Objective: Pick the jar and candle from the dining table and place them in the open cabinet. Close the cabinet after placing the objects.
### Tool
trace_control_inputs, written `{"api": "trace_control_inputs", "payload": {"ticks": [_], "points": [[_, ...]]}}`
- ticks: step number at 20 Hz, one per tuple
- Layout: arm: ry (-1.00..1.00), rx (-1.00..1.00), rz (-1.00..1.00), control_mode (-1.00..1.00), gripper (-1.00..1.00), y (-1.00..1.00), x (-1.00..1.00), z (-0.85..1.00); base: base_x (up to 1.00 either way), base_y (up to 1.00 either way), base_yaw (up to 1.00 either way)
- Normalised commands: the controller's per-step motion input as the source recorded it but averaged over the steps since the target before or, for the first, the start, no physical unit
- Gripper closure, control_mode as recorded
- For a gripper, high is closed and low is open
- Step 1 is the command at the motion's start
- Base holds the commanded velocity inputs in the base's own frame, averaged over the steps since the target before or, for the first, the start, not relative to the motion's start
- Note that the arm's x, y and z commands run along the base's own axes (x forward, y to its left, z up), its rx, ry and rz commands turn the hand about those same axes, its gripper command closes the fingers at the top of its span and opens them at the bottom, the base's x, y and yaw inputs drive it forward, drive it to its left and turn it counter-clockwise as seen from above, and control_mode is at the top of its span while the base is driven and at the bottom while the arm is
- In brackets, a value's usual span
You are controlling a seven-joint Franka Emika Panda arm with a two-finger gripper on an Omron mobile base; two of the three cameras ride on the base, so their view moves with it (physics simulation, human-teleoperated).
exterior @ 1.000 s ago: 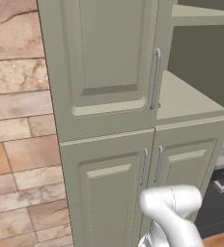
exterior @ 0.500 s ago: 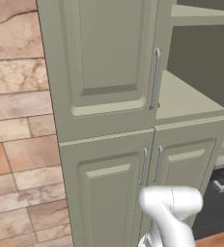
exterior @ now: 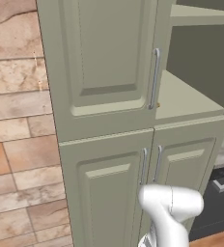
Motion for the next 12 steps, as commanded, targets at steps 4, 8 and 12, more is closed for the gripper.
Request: {"api": "trace_control_inputs", "payload": {"ticks": [4, 8, 12], "points": [[0.0, 0.0, 0.0, -1.0, -1.0, 0.63, 1.0, 0.0, 0.0, 0.0, 0.0], [0.0, 0.0, 0.0, -1.0, -1.0, 0.62, 1.0, -0.01, 0.0, 0.0, 0.0], [0.0, 0.0, 0.0, -1.0, -1.0, 0.58, 1.0, -0.04, 0.0, 0.0, 0.0]]}}
